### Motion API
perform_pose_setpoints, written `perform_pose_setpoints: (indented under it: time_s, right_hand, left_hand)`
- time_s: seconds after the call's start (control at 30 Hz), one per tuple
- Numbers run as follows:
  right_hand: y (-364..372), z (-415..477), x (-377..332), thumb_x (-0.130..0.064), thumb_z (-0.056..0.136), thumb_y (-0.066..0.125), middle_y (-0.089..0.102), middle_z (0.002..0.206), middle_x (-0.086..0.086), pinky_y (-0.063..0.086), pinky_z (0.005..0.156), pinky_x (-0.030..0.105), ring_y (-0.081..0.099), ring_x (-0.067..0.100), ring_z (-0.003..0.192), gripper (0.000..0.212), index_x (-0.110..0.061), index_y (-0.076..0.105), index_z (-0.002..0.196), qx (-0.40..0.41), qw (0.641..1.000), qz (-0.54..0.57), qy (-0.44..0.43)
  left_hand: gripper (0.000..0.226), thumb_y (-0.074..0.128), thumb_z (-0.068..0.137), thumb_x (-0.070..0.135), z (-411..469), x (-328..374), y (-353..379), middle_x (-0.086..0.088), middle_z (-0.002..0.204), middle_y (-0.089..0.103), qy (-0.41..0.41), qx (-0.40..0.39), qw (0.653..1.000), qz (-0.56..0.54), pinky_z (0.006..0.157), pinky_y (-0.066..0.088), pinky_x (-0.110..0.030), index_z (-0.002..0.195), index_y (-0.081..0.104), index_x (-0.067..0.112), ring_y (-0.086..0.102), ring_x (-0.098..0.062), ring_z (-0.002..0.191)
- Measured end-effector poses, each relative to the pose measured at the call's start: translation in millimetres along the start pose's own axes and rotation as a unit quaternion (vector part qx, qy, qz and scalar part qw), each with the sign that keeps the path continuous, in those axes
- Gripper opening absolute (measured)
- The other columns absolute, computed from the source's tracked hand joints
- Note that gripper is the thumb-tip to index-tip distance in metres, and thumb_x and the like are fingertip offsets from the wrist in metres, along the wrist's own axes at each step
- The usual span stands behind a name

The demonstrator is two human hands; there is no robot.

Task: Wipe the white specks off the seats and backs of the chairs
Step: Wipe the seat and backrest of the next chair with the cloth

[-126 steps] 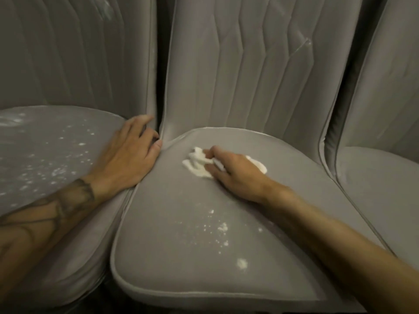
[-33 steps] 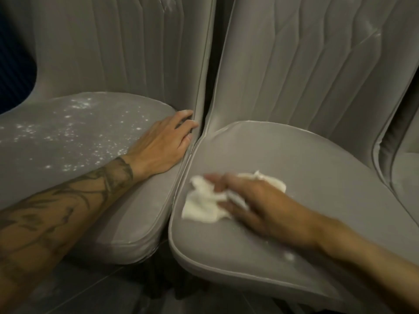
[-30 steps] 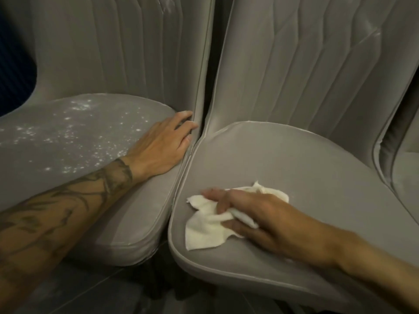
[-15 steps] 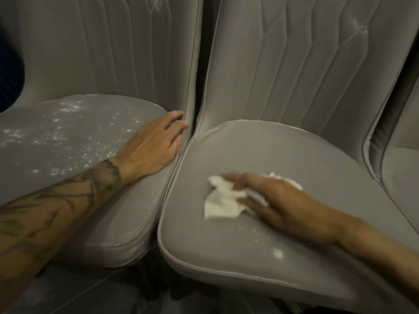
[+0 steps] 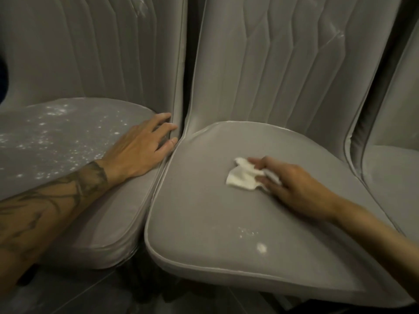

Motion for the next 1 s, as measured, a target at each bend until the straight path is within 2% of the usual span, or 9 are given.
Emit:
perform_pose_setpoints:
  time_s: [0.1,0.23,0.33,0.43,0.53,0.7,0.77,0.9,1.0]
  right_hand:
    - [-2.3,4.3,10.5,-0.030,0.102,0.051,0.056,0.143,-0.013,0.042,0.103,0.028,0.057,0.014,0.127,0.016,-0.019,0.053,0.114,0.040,0.997,-0.011,0.061]
    - [26.5,-22.6,-41.1,-0.040,0.105,0.046,0.049,0.144,-0.026,0.037,0.100,0.010,0.052,-0.005,0.125,0.011,-0.035,0.050,0.114,0.031,0.998,0.018,-0.056]
    - [20.7,-29.1,-33.2,-0.040,0.105,0.046,0.045,0.147,-0.027,0.037,0.104,0.014,0.049,-0.004,0.130,0.010,-0.043,0.044,0.114,-0.008,0.998,0.016,-0.055]
    - [-8.7,-17.1,12.6,-0.030,0.103,0.049,0.052,0.145,-0.015,0.041,0.106,0.027,0.054,0.011,0.130,0.015,-0.029,0.050,0.117,0.018,0.999,-0.007,0.036]
    - [-14.1,-10.3,31.5,-0.028,0.103,0.051,0.055,0.143,-0.012,0.041,0.101,0.027,0.055,0.017,0.129,0.021,-0.019,0.053,0.121,0.054,0.992,-0.031,0.111]
    - [25.2,-41.7,-48.0,-0.040,0.106,0.044,0.048,0.146,-0.026,0.039,0.103,0.017,0.050,-0.003,0.130,0.014,-0.043,0.046,0.120,0.019,0.997,0.044,-0.063]
    - [23.3,-48.3,-44.8,-0.042,0.106,0.043,0.045,0.148,-0.026,0.037,0.103,0.015,0.049,-0.001,0.131,0.011,-0.042,0.045,0.117,-0.017,0.997,0.039,-0.069]
    - [-20.2,-34.6,33.9,-0.028,0.103,0.049,0.053,0.145,-0.012,0.039,0.105,0.024,0.055,0.015,0.130,0.021,-0.022,0.053,0.123,0.026,0.997,-0.029,0.070]
    - [-32.9,-33.5,60.0,-0.028,0.103,0.051,0.058,0.140,-0.005,0.040,0.096,0.026,0.056,0.022,0.126,0.028,-0.019,0.053,0.129,0.076,0.980,-0.055,0.173]
  left_hand:
    - [0.058,0.035,0.104,0.056,0.4,1.0,-0.5,-0.003,0.163,0.031,-0.011,-0.011,1.000,0.002,0.112,0.042,-0.050,0.145,0.051,0.018,0.049,-0.034,0.137]
    - [0.068,0.025,0.102,0.069,-1.0,7.8,2.6,-0.002,0.163,0.029,-0.026,-0.021,0.999,-0.005,0.113,0.041,-0.051,0.145,0.047,0.020,0.048,-0.034,0.138]
    - [0.068,0.020,0.099,0.072,-4.9,19.0,10.2,-0.002,0.161,0.029,-0.032,-0.023,0.999,-0.008,0.113,0.040,-0.050,0.145,0.043,0.027,0.047,-0.034,0.137]
    - [0.064,0.018,0.099,0.070,-7.9,26.2,14.9,-0.004,0.160,0.032,-0.037,-0.013,0.999,-0.002,0.111,0.041,-0.050,0.142,0.043,0.029,0.048,-0.036,0.134]
    - [0.065,0.019,0.100,0.068,-9.7,26.3,15.3,-0.005,0.159,0.035,-0.045,-0.008,0.999,-0.006,0.112,0.041,-0.051,0.143,0.046,0.028,0.048,-0.037,0.134]
    - [0.065,0.020,0.101,0.065,-10.6,26.8,15.0,-0.006,0.157,0.038,-0.038,-0.001,0.999,-0.009,0.112,0.041,-0.052,0.142,0.048,0.024,0.048,-0.037,0.134]
    - [0.065,0.020,0.101,0.065,-11.0,26.6,14.5,-0.006,0.157,0.039,-0.038,0.002,0.999,-0.018,0.112,0.041,-0.052,0.141,0.050,0.023,0.049,-0.037,0.134]
    - [0.066,0.021,0.101,0.065,-10.5,26.2,14.6,-0.007,0.157,0.039,-0.045,0.003,0.999,-0.024,0.114,0.039,-0.050,0.140,0.051,0.021,0.047,-0.036,0.135]
    - [0.068,0.020,0.100,0.065,-10.6,26.1,14.9,-0.007,0.158,0.038,-0.048,-0.001,0.999,-0.023,0.115,0.039,-0.050,0.141,0.051,0.021,0.046,-0.036,0.136]
Point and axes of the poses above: each hand's wrist, its own z-axis towards the middle knuckle, its own y-axis out of the palm, x = y × z, the point moved 6 cm from there along z, towards the middle knuckle
